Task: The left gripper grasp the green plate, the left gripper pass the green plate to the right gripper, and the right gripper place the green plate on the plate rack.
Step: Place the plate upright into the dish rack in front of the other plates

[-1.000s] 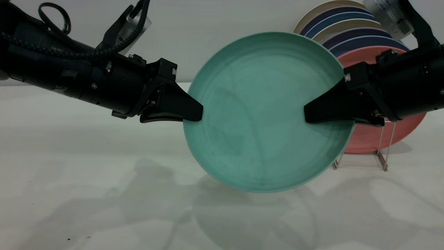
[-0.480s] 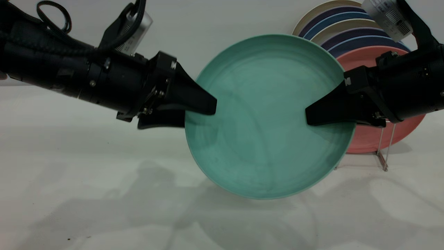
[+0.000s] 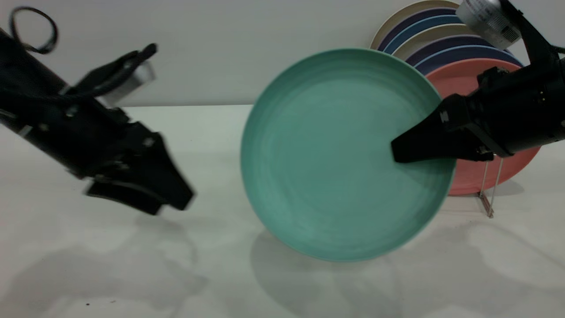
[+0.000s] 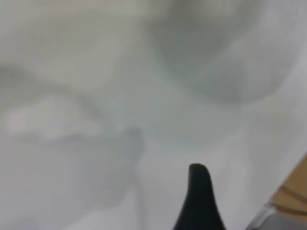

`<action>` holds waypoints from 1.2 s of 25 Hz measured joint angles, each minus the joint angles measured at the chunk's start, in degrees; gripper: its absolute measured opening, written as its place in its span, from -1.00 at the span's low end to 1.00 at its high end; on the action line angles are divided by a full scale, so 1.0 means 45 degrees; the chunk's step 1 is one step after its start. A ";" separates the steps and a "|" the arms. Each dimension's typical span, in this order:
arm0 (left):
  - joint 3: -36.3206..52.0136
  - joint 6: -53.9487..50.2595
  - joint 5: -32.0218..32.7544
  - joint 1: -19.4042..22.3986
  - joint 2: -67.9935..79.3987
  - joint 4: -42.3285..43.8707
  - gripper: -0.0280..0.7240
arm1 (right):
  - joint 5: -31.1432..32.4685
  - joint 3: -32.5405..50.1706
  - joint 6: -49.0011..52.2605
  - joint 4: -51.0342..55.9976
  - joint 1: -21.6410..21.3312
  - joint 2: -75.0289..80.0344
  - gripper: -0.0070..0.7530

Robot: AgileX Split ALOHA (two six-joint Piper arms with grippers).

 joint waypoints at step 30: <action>-0.0454 -0.5414 -0.0561 0.0960 -0.1015 0.5782 0.51 | 0.0648 -0.6828 0.7511 -1.9871 0.0000 -0.1972 -0.72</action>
